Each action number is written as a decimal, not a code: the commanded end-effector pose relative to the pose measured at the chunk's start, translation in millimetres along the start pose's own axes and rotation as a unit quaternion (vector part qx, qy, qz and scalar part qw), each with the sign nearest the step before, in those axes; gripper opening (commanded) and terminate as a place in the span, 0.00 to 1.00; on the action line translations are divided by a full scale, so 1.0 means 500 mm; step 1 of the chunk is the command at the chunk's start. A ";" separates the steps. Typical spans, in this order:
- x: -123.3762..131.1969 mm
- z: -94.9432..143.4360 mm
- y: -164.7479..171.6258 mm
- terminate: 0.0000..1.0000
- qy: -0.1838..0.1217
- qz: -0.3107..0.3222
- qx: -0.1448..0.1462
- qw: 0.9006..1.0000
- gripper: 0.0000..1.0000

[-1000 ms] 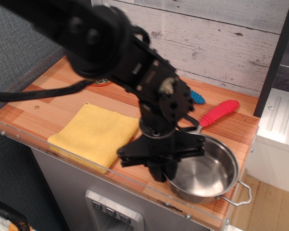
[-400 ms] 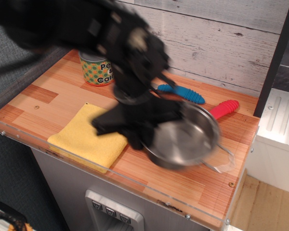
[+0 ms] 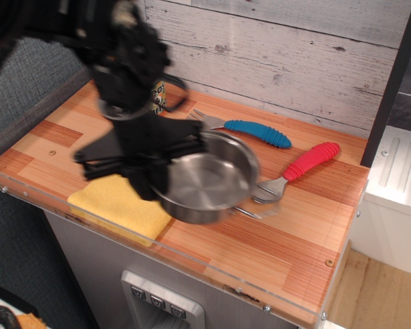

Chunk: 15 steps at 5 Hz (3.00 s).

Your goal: Place silver pot on top of yellow cloth.

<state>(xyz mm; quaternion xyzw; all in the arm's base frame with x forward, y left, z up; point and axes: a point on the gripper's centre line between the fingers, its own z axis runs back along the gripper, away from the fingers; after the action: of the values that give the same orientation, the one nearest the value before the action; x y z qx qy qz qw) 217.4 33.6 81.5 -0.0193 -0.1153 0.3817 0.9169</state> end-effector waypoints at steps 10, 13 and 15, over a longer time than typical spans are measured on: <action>0.084 -0.085 0.131 0.00 0.033 0.058 0.053 0.996 1.00; 0.111 -0.003 0.104 0.00 0.000 0.048 0.065 0.997 1.00; 0.139 0.019 0.033 0.00 0.003 -0.099 0.061 0.993 1.00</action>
<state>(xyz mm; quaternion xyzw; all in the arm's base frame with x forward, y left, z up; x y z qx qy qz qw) 256.1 92.0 92.2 0.0466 -0.0738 0.2935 0.9520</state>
